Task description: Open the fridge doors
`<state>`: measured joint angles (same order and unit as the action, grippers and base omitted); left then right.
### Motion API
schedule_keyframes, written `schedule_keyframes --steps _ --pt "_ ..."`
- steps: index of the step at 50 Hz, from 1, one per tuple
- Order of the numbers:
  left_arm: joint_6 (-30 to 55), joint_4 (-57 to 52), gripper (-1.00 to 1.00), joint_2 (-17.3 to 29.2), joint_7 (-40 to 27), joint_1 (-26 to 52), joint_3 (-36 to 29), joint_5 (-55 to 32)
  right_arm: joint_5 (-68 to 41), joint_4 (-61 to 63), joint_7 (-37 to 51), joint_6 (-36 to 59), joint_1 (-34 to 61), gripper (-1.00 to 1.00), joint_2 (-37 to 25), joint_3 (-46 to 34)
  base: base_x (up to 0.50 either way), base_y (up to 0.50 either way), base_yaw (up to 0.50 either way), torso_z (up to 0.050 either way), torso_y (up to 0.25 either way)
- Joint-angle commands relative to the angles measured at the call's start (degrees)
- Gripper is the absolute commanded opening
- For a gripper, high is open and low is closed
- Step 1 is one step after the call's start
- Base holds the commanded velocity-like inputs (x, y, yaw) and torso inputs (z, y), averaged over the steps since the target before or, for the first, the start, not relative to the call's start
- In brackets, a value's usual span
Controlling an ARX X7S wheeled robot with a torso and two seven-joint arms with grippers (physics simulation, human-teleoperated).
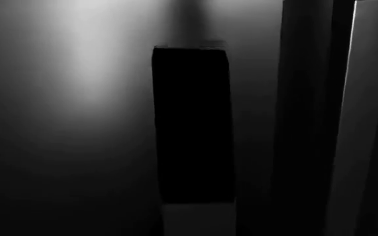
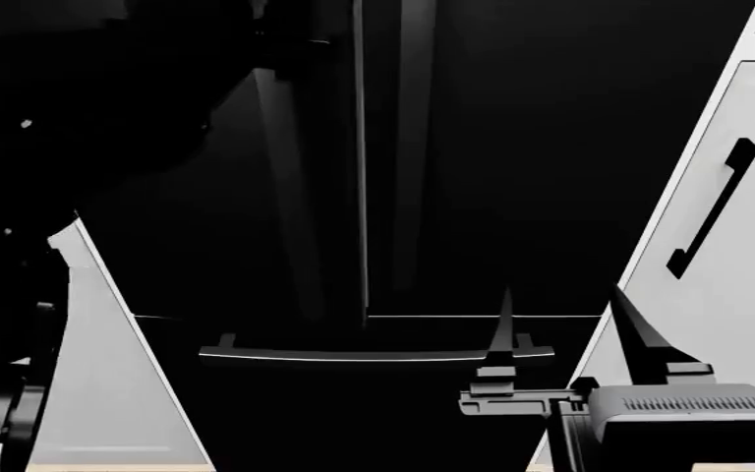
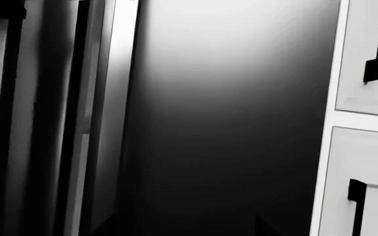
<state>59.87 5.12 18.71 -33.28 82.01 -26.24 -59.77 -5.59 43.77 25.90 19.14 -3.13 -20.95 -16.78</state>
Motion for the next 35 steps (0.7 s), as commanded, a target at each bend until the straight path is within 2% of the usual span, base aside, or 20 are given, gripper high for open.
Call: schedule_keyframes --steps 1,7,14,23,31,35 --pt "4.0 -6.3 -1.00 6.5 -0.5 8.1 4.6 5.0 0.0 -0.5 0.1 -0.2 0.3 1.00 -0.1 -0.5 0.00 0.00 0.00 0.000 0.000" --pt "5.2 -7.0 -1.00 11.2 2.0 10.5 7.4 2.9 0.1 -0.5 0.2 -0.2 0.3 1.00 -0.1 -0.7 0.00 0.00 0.00 0.002 0.012" --pt "8.9 -9.8 -1.00 16.7 -1.9 10.2 14.1 -1.7 0.1 -0.7 0.3 -0.2 0.4 1.00 -0.1 -1.0 0.00 0.00 0.00 0.003 0.010" --pt "12.5 -16.0 -1.00 24.0 -8.5 5.1 26.6 -11.1 0.4 -0.5 0.4 0.1 0.7 1.00 -0.1 -1.5 0.00 0.00 0.00 0.003 0.009" --pt "15.9 -18.6 -1.00 33.0 -12.7 0.5 36.8 -17.8 0.5 -0.8 0.5 0.1 1.0 1.00 -0.1 -2.0 0.00 0.00 0.01 0.003 0.008" --pt "16.7 -18.5 -1.00 37.3 -13.5 -4.5 43.0 -19.4 0.9 -1.2 0.5 -0.2 1.0 1.00 0.0 -2.7 0.00 0.00 0.01 0.003 0.008"
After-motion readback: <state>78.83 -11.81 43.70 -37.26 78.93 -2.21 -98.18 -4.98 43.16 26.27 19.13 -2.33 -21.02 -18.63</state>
